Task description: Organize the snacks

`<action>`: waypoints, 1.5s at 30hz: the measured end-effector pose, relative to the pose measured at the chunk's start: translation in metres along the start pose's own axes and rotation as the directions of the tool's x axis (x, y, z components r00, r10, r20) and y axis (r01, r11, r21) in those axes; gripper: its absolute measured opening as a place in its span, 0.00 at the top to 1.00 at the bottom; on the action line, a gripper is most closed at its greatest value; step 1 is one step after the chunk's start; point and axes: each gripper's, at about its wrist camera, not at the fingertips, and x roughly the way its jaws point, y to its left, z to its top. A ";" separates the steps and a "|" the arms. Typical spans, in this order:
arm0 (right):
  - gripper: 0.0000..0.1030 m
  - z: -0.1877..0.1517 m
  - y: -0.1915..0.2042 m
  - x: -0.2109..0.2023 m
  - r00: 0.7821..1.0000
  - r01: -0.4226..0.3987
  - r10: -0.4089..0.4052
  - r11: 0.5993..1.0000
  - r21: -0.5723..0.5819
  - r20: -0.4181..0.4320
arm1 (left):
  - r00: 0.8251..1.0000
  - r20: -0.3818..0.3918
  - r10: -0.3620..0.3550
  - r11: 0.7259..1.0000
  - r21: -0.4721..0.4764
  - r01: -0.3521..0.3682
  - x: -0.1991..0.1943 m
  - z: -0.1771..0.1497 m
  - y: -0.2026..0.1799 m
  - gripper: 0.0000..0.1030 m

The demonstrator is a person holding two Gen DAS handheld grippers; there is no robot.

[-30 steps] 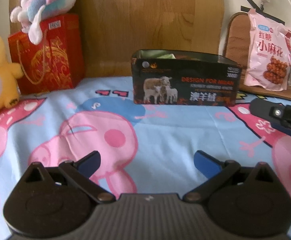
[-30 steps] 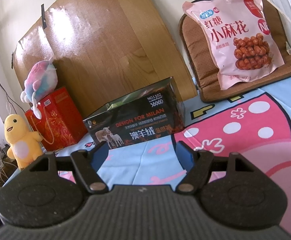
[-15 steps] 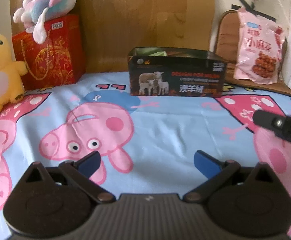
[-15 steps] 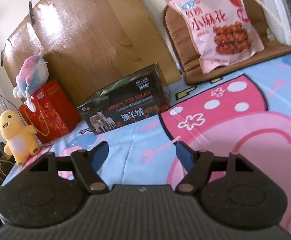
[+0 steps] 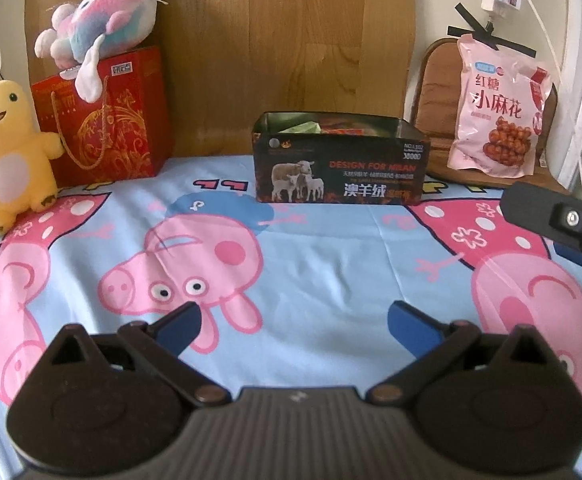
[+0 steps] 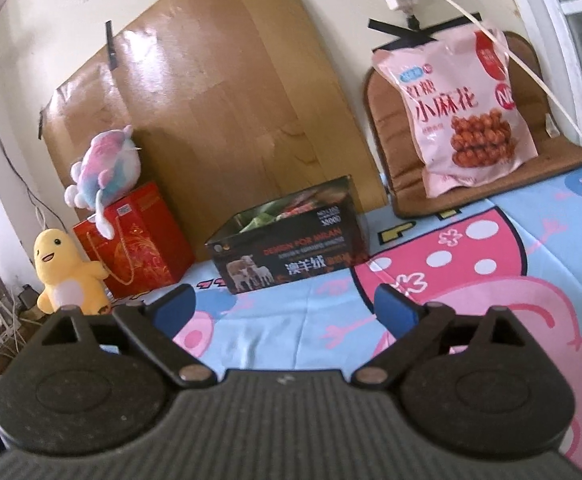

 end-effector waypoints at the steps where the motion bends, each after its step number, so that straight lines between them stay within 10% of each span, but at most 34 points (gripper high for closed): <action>1: 0.05 0.000 0.001 -0.001 1.000 -0.001 0.001 1.000 0.002 0.004 | 1.000 0.000 0.000 1.000 0.000 0.000 -0.001 0.000 0.000 0.00; 45: 0.05 -0.009 0.007 -0.004 0.999 -0.043 0.043 0.999 0.026 0.003 | 0.998 -0.064 0.030 1.000 -0.003 -0.030 0.012 -0.006 0.002 0.00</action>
